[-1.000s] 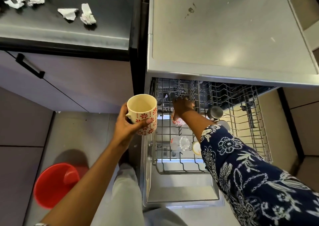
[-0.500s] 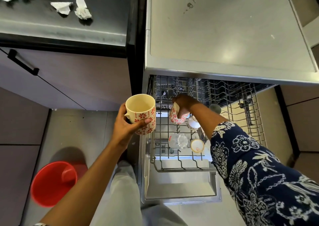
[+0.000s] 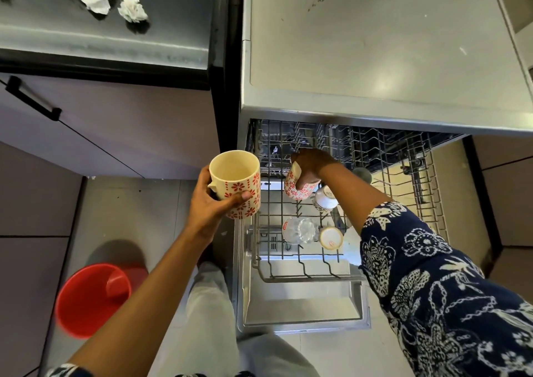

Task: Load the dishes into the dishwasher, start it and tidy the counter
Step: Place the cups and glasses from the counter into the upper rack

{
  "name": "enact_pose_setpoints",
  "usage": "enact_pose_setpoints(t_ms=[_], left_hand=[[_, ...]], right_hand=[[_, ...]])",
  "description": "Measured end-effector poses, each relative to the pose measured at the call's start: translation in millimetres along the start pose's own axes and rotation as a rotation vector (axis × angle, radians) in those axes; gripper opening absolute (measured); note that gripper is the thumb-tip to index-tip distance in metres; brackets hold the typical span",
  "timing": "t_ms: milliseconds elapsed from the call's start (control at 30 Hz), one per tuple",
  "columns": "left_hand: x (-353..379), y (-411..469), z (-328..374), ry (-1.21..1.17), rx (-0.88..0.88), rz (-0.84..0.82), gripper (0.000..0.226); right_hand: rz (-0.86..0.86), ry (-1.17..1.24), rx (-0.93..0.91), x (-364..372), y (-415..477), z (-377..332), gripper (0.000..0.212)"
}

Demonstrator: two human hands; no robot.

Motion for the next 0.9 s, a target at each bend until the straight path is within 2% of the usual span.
enact_pose_setpoints(t_ms=[300,567,667,900], left_hand=[[8.0,2.9,0.2,-0.004,0.0,-0.002,0.107],[12.0,1.8,-1.5,-0.013,-0.008,0.002,0.109],[9.2,1.6,-3.2,-0.006,-0.01,0.008,0.112],[1.0,2.3,-5.7,-0.01,-0.015,0.016,0.106]], right_hand=[[-0.027,0.118,0.191,17.0,6.6,12.4,0.104],[-0.029,0.148,0.326,21.1,10.9,14.7,0.093],[-0.019,0.181,0.333,20.3,13.6,15.4,0.089],[0.008,0.243,0.246,22.7,9.5,21.9,0.098]])
Point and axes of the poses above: each hand's wrist, its own y-axis towards the middle knuckle, its own x-axis out of the palm, z = x × y, the point moved 8 cm from there along y, towards the middle knuckle, and after that the axes turned 8 degrees about x, right-handed, at the moved point
